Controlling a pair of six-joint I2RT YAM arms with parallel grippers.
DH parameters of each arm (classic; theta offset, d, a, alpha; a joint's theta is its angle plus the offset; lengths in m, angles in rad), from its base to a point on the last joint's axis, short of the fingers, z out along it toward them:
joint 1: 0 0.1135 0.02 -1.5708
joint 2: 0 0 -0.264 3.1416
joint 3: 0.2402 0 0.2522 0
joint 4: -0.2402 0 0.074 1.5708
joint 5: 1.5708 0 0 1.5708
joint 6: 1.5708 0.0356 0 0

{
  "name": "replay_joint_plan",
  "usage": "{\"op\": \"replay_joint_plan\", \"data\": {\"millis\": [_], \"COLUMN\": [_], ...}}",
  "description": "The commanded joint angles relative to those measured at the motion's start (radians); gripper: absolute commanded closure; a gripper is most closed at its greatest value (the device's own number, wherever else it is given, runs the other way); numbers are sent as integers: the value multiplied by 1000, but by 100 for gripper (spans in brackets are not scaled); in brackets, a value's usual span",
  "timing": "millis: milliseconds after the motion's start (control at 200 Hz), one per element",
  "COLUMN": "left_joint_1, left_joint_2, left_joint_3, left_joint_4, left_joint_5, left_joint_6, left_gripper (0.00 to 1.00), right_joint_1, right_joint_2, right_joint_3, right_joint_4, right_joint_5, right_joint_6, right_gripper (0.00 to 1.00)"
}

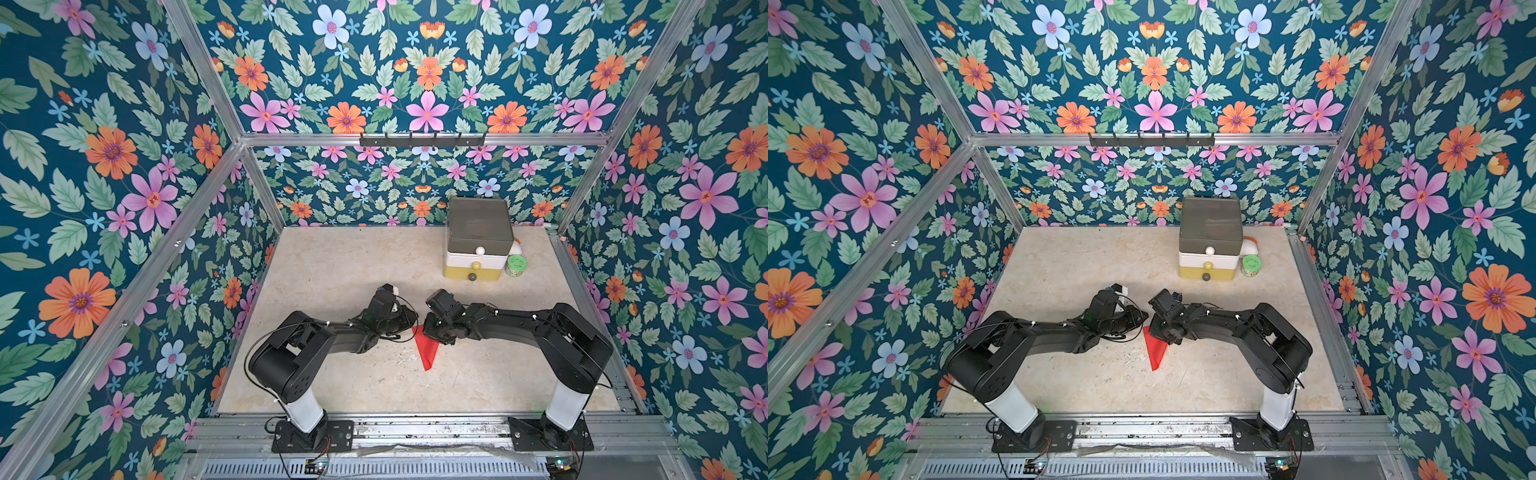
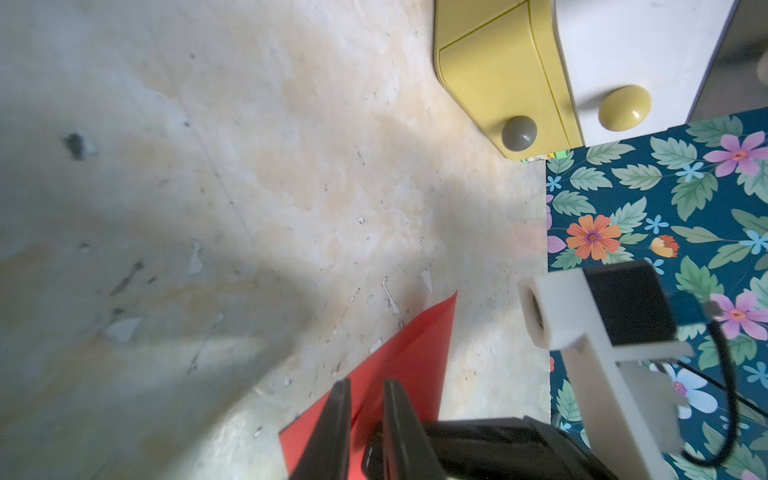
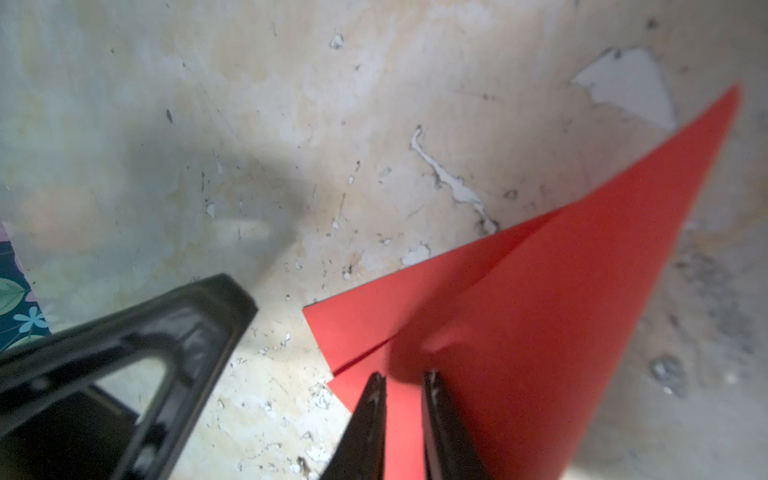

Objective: Fold the square paper diagonally
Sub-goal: Fold the paper at the center of the board.

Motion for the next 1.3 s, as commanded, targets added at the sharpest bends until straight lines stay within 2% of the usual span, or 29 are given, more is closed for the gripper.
{"op": "replay_joint_plan", "data": {"millis": [0, 400, 715, 1085, 1210, 1295], "left_joint_1": [5, 8, 16, 13, 12, 12], "left_joint_2": [29, 58, 50, 4, -30, -98], "left_joint_3": [1, -88, -188, -247, -249, -227], "left_joint_4": [37, 34, 84, 112, 81, 10], "left_joint_5": [29, 19, 4, 13, 4, -22], "left_joint_6": [11, 36, 11, -12, 9, 47], "left_gripper": [80, 82, 82, 82, 80, 73], "right_joint_1": [-1, -12, -13, -19, -18, -20], "right_joint_2": [5, 6, 15, 45, 48, 43], "right_joint_3": [4, 4, 20, 48, 53, 49], "right_joint_4": [-5, -10, 8, 9, 0, -9], "right_joint_5": [5, 9, -11, -14, -19, -18], "right_joint_6": [3, -1, 4, 4, -2, -5], "right_gripper": [78, 78, 66, 63, 63, 63]}}
